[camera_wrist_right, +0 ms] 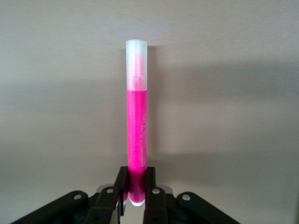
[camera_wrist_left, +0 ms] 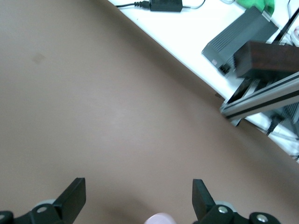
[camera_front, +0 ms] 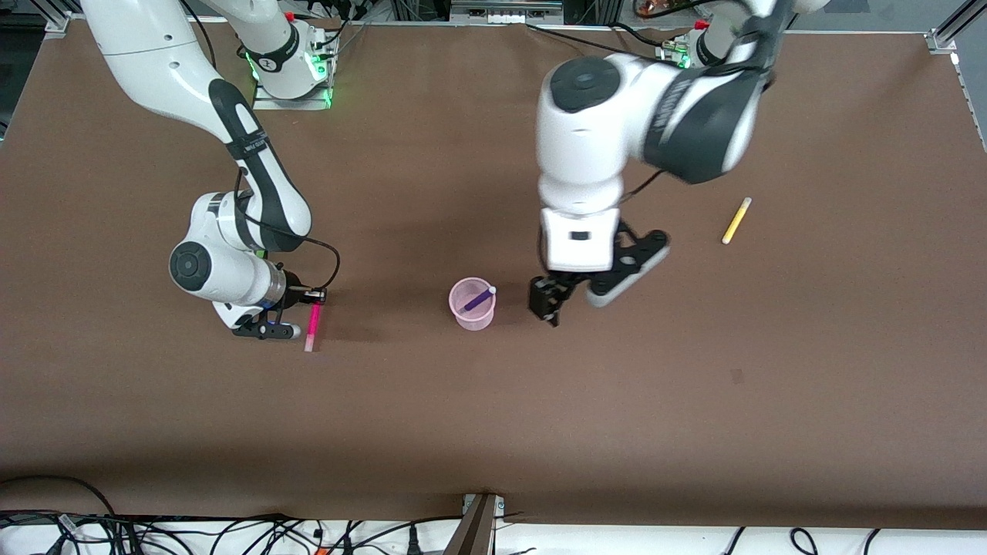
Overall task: Organize pens into pink holder with both arms
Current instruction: 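Open and withdraw the left gripper while the right gripper lifts the pink marker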
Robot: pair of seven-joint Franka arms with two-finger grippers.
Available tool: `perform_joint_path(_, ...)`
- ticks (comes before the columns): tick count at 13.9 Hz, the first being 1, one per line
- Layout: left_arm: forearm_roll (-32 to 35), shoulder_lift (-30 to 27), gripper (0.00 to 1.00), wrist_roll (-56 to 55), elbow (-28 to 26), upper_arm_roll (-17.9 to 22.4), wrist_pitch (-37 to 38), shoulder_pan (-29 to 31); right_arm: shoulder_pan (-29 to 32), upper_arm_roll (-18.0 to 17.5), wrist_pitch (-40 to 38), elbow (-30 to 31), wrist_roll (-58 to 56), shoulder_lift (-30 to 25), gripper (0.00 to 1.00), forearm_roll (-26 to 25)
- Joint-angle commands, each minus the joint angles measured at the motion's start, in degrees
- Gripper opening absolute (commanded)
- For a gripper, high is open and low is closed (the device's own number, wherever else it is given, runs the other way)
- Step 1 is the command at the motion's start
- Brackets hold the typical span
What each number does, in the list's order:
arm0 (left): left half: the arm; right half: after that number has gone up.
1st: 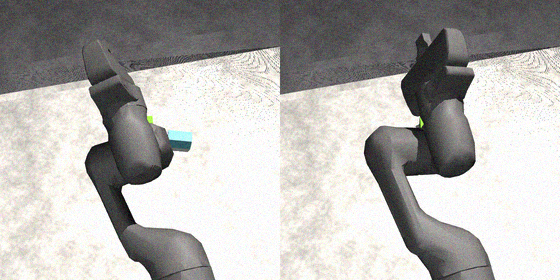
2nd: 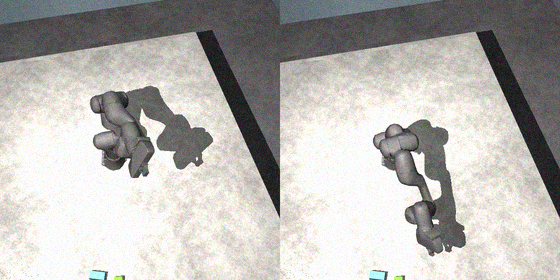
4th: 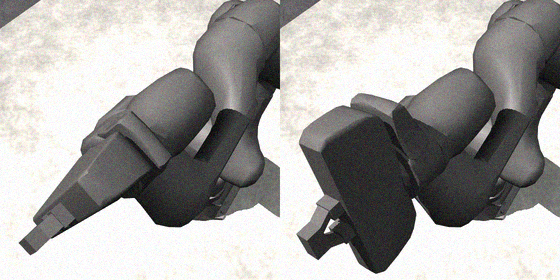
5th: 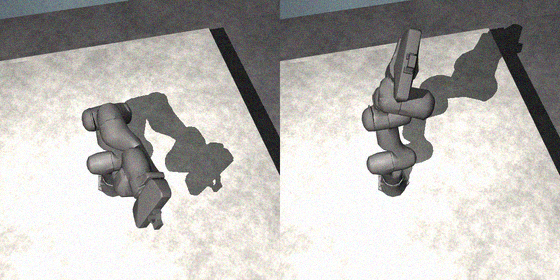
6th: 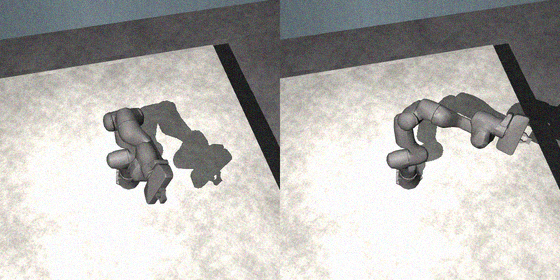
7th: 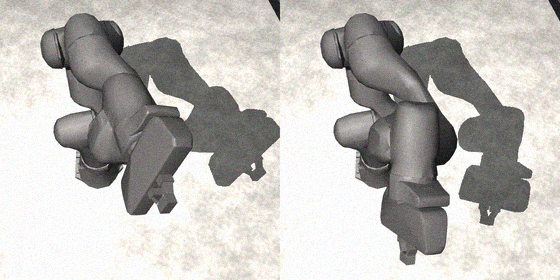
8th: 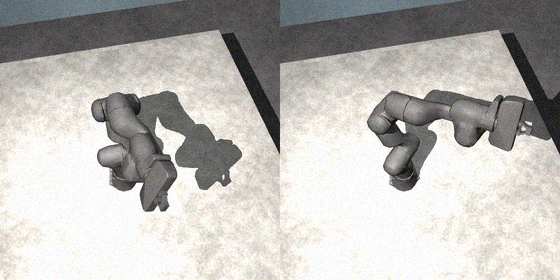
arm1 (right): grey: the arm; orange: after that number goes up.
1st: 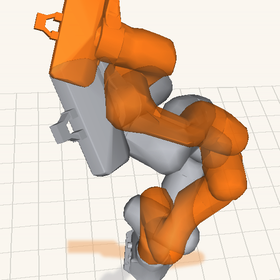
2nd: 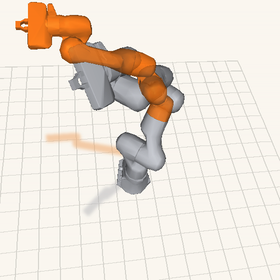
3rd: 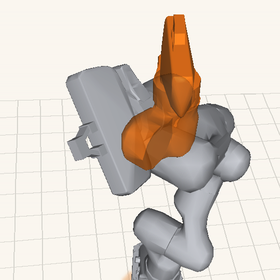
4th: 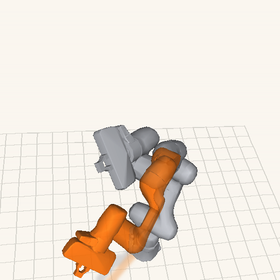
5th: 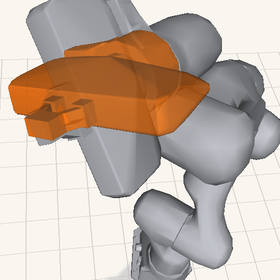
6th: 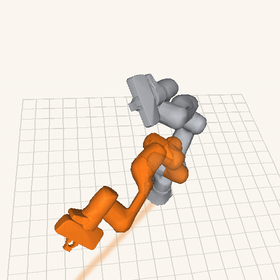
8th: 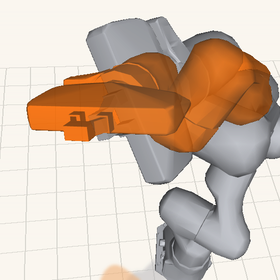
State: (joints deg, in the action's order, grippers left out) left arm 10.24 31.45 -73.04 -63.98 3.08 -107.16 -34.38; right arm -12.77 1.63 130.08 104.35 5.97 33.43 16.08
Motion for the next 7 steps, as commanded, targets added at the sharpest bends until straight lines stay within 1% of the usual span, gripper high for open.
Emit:
perform_joint_path(1, -5.4, -5.7, 1.0, 14.6, -3.0, -0.7, 6.7, 4.9, -1.5, 0.1, -8.3, -5.7, 6.8, -0.5, 0.16, 1.8)
perform_joint_path(3, -8.7, -9.0, 1.0, 25.4, -5.3, -0.7, 10.2, 9.2, -3.3, 0.0, -12.2, -8.9, 13.1, -0.5, 0.16, 2.4)
perform_joint_path(5, -11.2, -12.2, 1.0, 34.4, -8.1, -0.7, 11.6, 13.3, -3.7, -0.2, -17.6, -12.6, 17.1, -0.5, 0.16, 8.8)
perform_joint_path(7, -11.6, -13.9, 1.0, 42.4, -9.8, -0.7, 13.5, 16.5, -5.1, -0.3, -21.8, -16.4, 22.6, -0.6, 0.16, 12.8)
